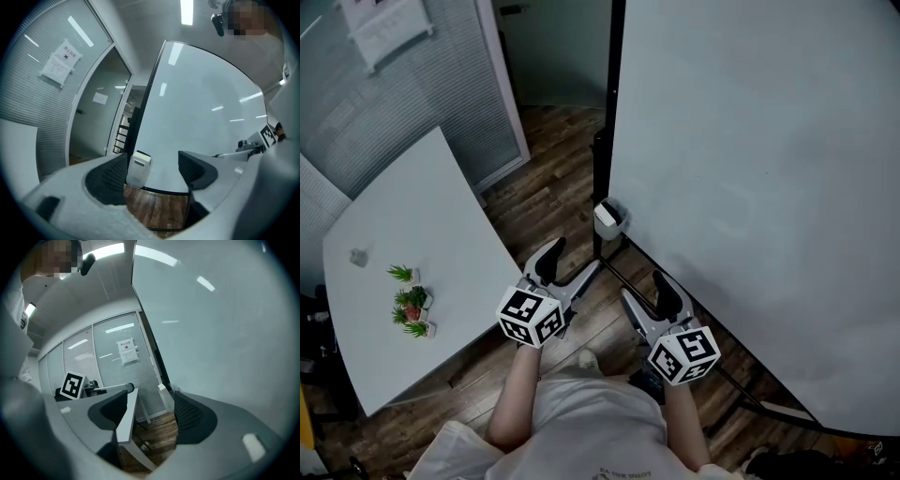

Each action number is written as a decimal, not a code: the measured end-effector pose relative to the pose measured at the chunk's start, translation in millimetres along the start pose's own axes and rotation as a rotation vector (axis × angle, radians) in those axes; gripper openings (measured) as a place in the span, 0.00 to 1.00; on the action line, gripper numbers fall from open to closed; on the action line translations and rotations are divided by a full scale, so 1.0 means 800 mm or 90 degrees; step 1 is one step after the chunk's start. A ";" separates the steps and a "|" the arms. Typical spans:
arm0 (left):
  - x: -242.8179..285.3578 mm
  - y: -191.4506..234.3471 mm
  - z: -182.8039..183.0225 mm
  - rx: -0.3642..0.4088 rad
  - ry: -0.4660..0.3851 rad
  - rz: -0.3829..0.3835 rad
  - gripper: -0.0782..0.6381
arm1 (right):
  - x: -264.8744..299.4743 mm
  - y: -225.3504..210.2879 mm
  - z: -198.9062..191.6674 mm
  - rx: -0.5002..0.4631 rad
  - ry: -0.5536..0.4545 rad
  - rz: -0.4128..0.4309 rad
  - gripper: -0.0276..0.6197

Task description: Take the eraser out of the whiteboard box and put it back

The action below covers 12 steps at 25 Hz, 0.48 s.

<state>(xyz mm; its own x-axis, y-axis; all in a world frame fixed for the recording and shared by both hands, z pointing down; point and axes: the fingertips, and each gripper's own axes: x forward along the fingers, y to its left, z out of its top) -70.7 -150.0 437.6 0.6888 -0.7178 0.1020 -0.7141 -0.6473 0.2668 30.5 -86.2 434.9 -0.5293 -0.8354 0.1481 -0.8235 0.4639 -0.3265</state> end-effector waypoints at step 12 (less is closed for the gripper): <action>0.049 0.011 0.007 0.010 -0.002 -0.028 0.58 | 0.026 -0.019 0.012 -0.050 0.006 -0.025 0.53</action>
<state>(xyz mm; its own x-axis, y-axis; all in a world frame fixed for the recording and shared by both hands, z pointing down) -50.7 -185.2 438.3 0.7197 -0.6888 0.0875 -0.6845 -0.6826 0.2560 33.6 -113.6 433.6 -0.4980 -0.8506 0.1685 -0.8568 0.4528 -0.2467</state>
